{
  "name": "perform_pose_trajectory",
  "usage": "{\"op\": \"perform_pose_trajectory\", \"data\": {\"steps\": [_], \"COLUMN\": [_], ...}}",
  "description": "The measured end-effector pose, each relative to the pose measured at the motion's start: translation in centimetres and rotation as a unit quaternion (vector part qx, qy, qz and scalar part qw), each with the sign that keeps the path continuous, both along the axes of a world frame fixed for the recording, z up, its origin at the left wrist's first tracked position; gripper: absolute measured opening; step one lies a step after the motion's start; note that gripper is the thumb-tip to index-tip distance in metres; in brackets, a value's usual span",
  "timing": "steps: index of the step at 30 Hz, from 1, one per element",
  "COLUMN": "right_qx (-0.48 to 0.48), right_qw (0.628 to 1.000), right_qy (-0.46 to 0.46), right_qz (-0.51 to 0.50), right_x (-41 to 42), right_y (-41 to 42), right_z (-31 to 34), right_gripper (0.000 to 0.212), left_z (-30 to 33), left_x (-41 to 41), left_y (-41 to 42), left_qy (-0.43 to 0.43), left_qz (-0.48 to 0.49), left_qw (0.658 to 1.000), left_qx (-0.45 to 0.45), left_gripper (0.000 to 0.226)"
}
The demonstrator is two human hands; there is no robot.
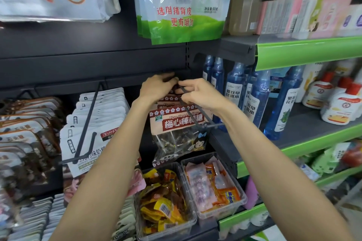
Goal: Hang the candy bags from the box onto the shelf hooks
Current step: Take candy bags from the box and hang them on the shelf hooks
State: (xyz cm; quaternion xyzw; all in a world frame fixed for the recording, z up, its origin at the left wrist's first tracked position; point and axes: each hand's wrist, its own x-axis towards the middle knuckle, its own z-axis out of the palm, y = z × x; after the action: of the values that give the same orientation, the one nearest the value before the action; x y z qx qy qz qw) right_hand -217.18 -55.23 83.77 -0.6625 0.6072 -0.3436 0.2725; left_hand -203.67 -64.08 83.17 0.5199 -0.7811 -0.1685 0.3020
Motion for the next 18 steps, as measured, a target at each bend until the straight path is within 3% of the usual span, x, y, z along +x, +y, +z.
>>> {"op": "perform_pose_trajectory", "data": {"steps": [6,10,15,18], "right_qx": [0.005,-0.003,-0.007,-0.011], "right_qw": [1.0,1.0,1.0,0.999], "right_qy": [-0.025,-0.003,0.0,-0.025], "right_qz": [0.001,-0.012,-0.023,-0.024], "right_x": [-0.2,0.1,0.8,0.7], "right_y": [-0.5,-0.8,-0.8,-0.4], "right_z": [-0.4,-0.1,0.3,0.1], "right_gripper": [0.064,0.058,0.057,0.053], "left_z": [-0.2,-0.1,0.2,0.0], "left_x": [0.9,2.1,3.0,2.8], "left_y": [0.1,0.6,1.4,1.7], "left_qy": [0.002,-0.115,-0.143,-0.166], "left_qz": [0.022,-0.085,-0.131,-0.122], "left_qw": [0.999,0.99,0.981,0.978], "left_qx": [-0.033,-0.011,0.031,-0.021], "left_gripper": [0.028,0.022,0.026,0.024]}}
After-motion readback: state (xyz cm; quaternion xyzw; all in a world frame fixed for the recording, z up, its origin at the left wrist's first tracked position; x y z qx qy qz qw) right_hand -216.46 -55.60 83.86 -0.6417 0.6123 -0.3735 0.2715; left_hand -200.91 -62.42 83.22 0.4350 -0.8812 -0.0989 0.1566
